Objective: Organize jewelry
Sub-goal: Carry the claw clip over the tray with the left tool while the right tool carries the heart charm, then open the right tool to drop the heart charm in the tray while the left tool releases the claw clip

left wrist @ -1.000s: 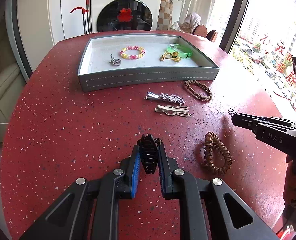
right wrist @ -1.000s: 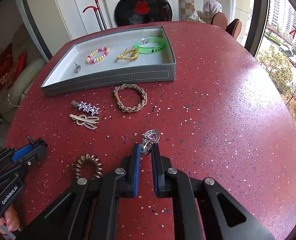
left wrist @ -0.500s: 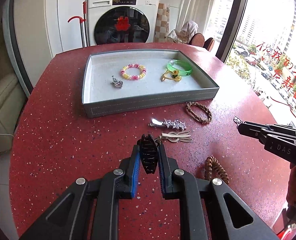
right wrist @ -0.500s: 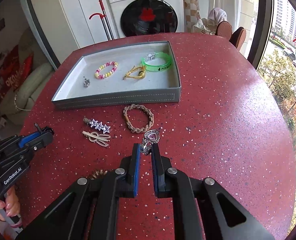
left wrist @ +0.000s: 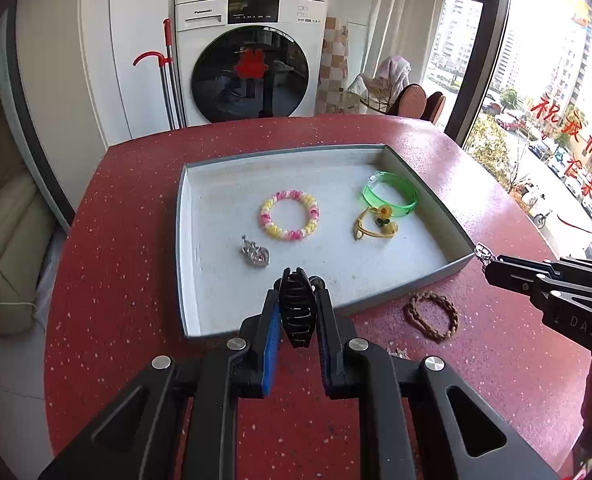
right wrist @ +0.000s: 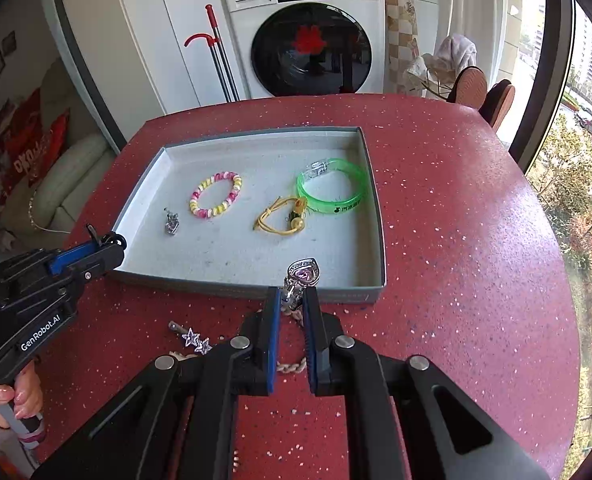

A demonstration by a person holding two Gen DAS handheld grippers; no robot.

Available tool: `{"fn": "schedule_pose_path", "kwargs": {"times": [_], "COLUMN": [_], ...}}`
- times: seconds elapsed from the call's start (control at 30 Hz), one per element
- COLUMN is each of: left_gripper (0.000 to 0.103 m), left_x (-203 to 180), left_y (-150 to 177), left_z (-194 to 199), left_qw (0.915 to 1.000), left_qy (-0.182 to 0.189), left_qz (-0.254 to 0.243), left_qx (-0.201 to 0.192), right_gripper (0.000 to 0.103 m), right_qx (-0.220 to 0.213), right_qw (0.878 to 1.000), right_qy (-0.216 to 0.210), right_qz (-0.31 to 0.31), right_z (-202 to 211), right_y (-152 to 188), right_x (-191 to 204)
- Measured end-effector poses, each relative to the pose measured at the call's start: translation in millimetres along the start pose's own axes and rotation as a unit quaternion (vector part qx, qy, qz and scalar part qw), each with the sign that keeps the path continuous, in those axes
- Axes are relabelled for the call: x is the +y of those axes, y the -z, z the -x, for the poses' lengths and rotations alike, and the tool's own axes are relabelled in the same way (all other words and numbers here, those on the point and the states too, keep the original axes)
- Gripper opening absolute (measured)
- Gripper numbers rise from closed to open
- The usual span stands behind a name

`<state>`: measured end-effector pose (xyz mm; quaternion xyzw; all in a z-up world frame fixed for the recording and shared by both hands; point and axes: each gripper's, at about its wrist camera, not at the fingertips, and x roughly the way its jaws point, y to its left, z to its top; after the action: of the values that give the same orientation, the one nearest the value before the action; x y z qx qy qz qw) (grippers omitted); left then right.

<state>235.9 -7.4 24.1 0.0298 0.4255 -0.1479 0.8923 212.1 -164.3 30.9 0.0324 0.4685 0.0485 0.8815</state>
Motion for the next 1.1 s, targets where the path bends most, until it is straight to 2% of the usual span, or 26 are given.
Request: {"fn": "schedule_pose_path", "kwargs": {"times": [0.27, 0.5, 0.87, 1.1], "left_gripper": [0.035, 0.035, 0.035, 0.035], "left_x": [-4, -7, -16, -22], "left_y": [-27, -39, -39, -33], "left_z": [-44, -77, -104, -113], "left_qw": [0.9997, 0.9991, 0.9973, 0.9950], "left_qy": [-0.016, -0.023, -0.047, -0.069], "left_qz": [-0.010, -0.012, -0.037, -0.058], "left_qx": [0.016, 0.032, 0.043, 0.043], "right_gripper": [0.012, 0.012, 0.012, 0.013], "right_qx": [0.019, 0.048, 0.058, 0.048], "right_qw": [1.000, 0.999, 0.998, 0.999], "right_qy": [0.000, 0.001, 0.008, 0.015], "right_qz": [-0.005, -0.009, -0.028, -0.020], "right_z": [-38, -72, -95, -97], "right_y": [-28, -36, -41, -39], "right_x": [-9, -13, -26, -22]}}
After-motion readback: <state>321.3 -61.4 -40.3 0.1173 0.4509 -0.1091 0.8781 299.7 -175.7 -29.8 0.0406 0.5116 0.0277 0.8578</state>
